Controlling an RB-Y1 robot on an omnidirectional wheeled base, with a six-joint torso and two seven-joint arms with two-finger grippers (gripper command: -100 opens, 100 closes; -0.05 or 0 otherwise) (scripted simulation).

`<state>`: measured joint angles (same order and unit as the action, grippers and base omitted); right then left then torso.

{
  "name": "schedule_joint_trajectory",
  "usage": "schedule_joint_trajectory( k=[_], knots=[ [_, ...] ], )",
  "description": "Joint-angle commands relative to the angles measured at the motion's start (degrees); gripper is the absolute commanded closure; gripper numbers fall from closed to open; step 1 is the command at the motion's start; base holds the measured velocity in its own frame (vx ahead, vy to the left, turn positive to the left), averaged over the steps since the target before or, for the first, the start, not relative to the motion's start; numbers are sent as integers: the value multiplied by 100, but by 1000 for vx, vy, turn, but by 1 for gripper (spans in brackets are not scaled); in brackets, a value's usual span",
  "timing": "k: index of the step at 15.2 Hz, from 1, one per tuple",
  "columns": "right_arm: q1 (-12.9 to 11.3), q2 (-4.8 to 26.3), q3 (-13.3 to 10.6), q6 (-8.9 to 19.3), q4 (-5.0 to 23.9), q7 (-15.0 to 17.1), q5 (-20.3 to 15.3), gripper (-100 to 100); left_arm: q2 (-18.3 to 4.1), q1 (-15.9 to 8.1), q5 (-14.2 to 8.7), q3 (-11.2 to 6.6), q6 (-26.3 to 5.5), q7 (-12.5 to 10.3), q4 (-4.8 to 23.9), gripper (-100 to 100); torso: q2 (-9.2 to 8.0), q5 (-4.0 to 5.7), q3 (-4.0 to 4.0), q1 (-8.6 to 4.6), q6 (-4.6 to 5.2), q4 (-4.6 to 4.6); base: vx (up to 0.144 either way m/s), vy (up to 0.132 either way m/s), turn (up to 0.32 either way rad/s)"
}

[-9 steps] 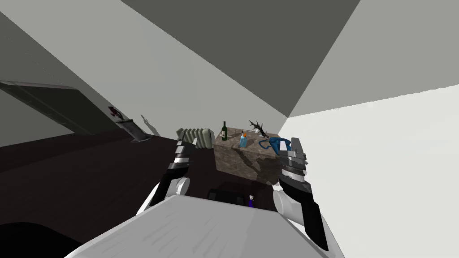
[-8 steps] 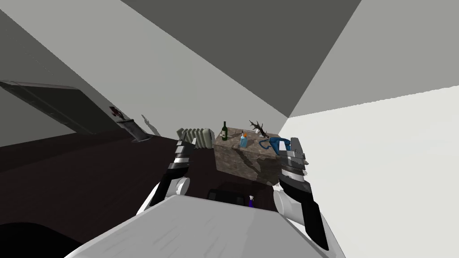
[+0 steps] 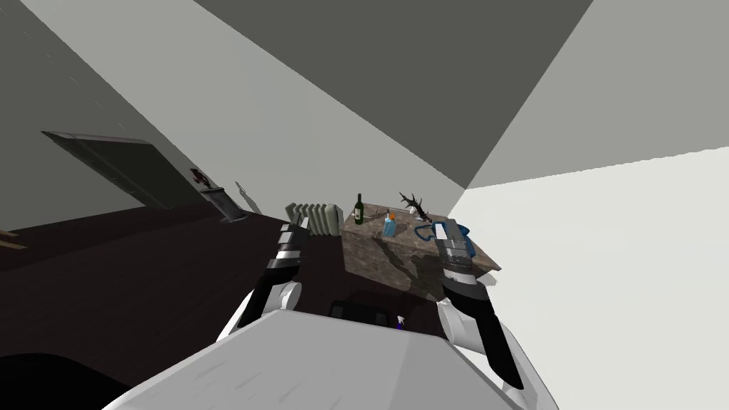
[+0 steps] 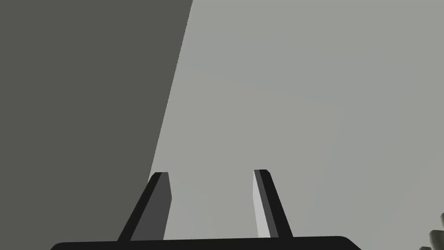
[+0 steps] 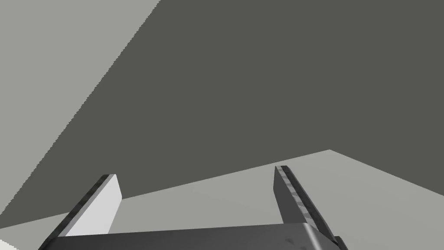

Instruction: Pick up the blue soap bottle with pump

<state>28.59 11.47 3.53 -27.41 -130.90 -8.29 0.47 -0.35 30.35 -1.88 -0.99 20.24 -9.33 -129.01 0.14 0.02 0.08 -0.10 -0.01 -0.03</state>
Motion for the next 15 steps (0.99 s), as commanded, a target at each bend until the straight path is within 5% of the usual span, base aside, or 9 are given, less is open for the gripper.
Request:
schedule_joint_trajectory(
  k=[1, 15],
  knots=[
    [-40, 286, -27, -39, 137, 6, -94, -100, 0, 0, 0, 0, 0, 0, 0, 0, 0, 0, 0, 0, 0, 0, 28, -22, 79],
    [-288, 1940, -171, -207, 880, 44, -621, -100, 0, 0, 0, 0, 0, 0, 0, 0, 3, 0, 2, -1, -3, -1, 33, -22, 108]
  ],
)
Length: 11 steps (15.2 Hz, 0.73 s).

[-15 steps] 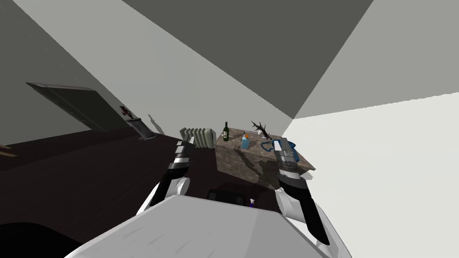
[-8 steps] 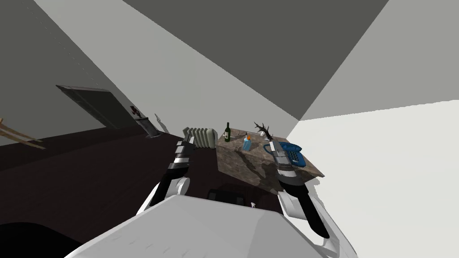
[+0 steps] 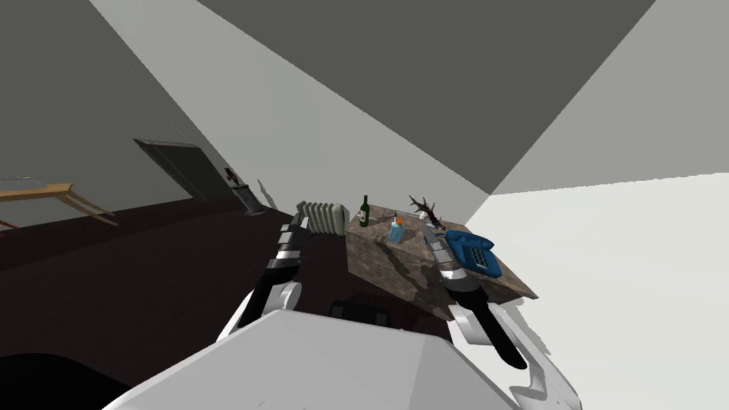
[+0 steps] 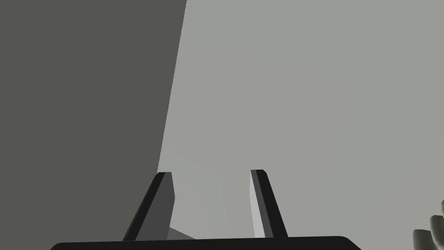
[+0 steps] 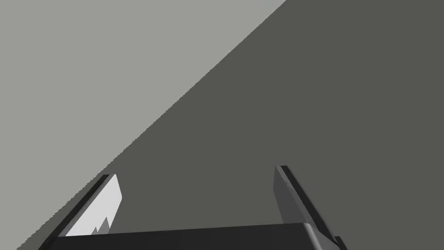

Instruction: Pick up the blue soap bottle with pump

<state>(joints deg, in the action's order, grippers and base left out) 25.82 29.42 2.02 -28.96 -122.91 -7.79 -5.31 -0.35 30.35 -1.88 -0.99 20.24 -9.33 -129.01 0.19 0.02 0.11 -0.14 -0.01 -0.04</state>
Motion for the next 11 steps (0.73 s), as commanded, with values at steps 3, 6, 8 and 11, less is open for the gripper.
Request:
schedule_joint_trajectory(
  k=[3, 6, 8, 11],
  knots=[
    [-56, 482, -51, -88, 226, 3, -147, -100, 0, 0, 0, 0, 0, 0, 0, 0, -1, 0, 0, 2, -1, 0, 31, -24, 76],
    [-101, 808, -82, -125, 376, 12, -252, -100, 0, 0, 0, 0, 0, 0, 0, 0, 1, 0, 1, 2, -1, 0, 30, -25, 125],
    [-146, 1104, -116, -165, 529, 22, -361, -100, 0, 0, 0, 0, 0, 0, 0, 0, 0, 0, 0, 2, -1, 0, 35, -25, 108],
    [-190, 1460, -152, -207, 684, 32, -471, -100, 0, 0, 0, 0, 0, 0, 0, 0, -1, -1, -1, 4, -1, 0, 26, -25, 93]
  ],
)
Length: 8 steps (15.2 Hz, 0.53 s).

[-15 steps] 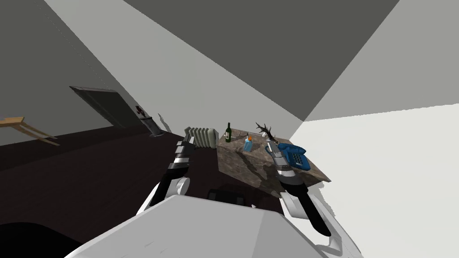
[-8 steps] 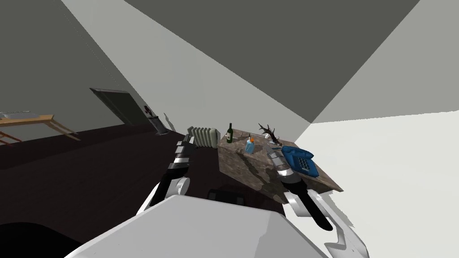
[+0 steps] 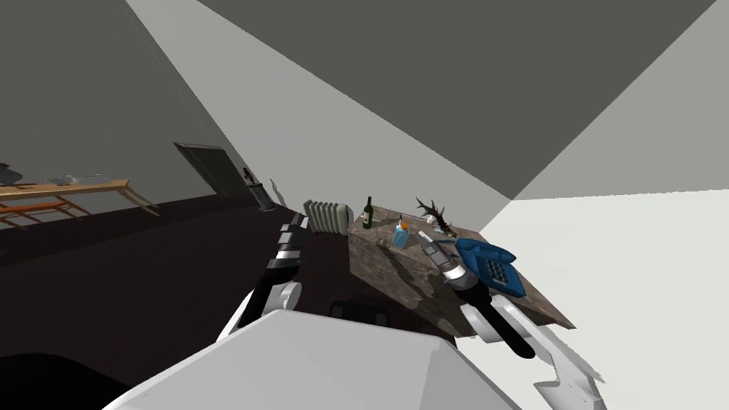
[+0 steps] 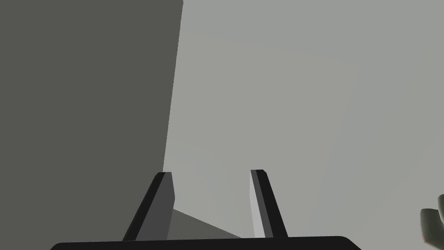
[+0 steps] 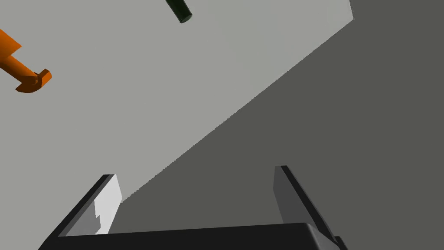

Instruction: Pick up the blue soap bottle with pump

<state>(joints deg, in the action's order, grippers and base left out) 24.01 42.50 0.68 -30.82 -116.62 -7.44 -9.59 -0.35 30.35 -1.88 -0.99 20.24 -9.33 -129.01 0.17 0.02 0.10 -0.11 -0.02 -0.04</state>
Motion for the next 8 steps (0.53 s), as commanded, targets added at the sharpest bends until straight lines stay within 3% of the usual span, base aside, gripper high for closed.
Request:
schedule_joint_trajectory(
  k=[1, 5, 7, 8],
  knots=[
    [-9, 170, -18, -21, 55, -4, -43, -100, 0, 0, 0, 0, 0, 0, 0, 0, 0, 0, 0, 0, 0, 0, 19, -24, 59],
    [-94, 720, -95, -110, 372, 18, -268, -100, 0, 0, 0, 0, 0, 0, 0, 0, -1, 0, -1, 3, 2, 0, 26, -21, 111],
    [-94, 859, -95, -110, 372, 18, -268, -100, 0, 0, 0, 0, 0, 0, 0, 0, 1, -1, 0, 2, 0, 0, 26, -25, 90],
    [-134, 1055, -136, -157, 532, 30, -382, -100, 0, 0, 0, 0, 0, 0, 0, 0, -1, 0, -1, 3, 2, 0, 22, -22, 128]
  ],
)
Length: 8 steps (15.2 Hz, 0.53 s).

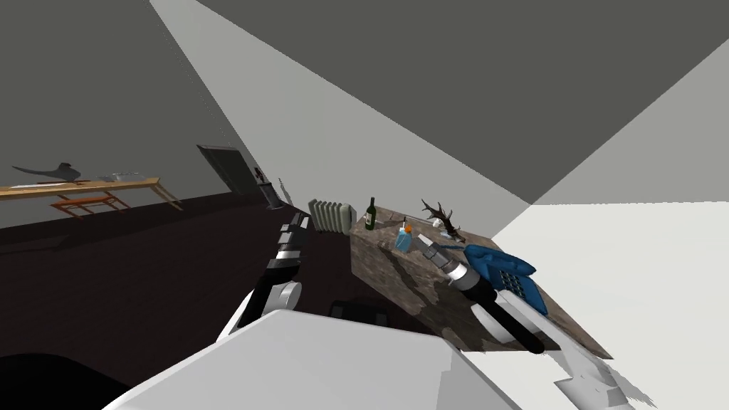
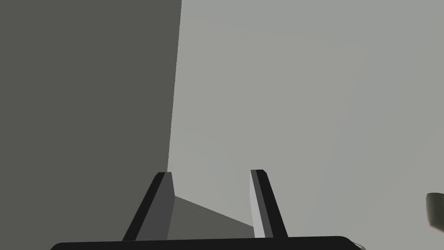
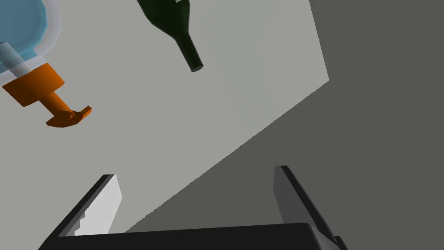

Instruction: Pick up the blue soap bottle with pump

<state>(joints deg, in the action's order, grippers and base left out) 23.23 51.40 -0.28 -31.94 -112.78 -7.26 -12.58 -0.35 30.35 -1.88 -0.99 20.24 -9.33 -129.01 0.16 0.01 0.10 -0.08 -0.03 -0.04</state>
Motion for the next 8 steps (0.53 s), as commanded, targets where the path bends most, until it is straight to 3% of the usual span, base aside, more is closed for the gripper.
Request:
schedule_joint_trajectory(
  k=[1, 5, 6, 8],
  knots=[
    [-56, 286, -40, -45, 148, 12, -83, -100, 0, 0, 0, 0, 0, 0, 0, 0, 0, 0, 0, 0, 0, 0, 24, -26, 127],
    [-95, 664, -83, -93, 307, 25, -197, -100, 0, 0, 0, 0, 0, 0, 0, 0, 0, 0, 0, 0, 1, 0, 21, -22, 93],
    [-131, 854, -128, -143, 466, 38, -311, -100, 0, 1, 0, 0, 0, 0, 0, 0, -1, 0, 0, 2, 4, 0, 27, -16, 91],
    [-131, 1009, -128, -143, 466, 38, -311, -100, 0, 0, 0, 0, 0, 0, 0, 0, 1, -1, 1, 2, 1, 0, 22, -20, 93]
  ],
)
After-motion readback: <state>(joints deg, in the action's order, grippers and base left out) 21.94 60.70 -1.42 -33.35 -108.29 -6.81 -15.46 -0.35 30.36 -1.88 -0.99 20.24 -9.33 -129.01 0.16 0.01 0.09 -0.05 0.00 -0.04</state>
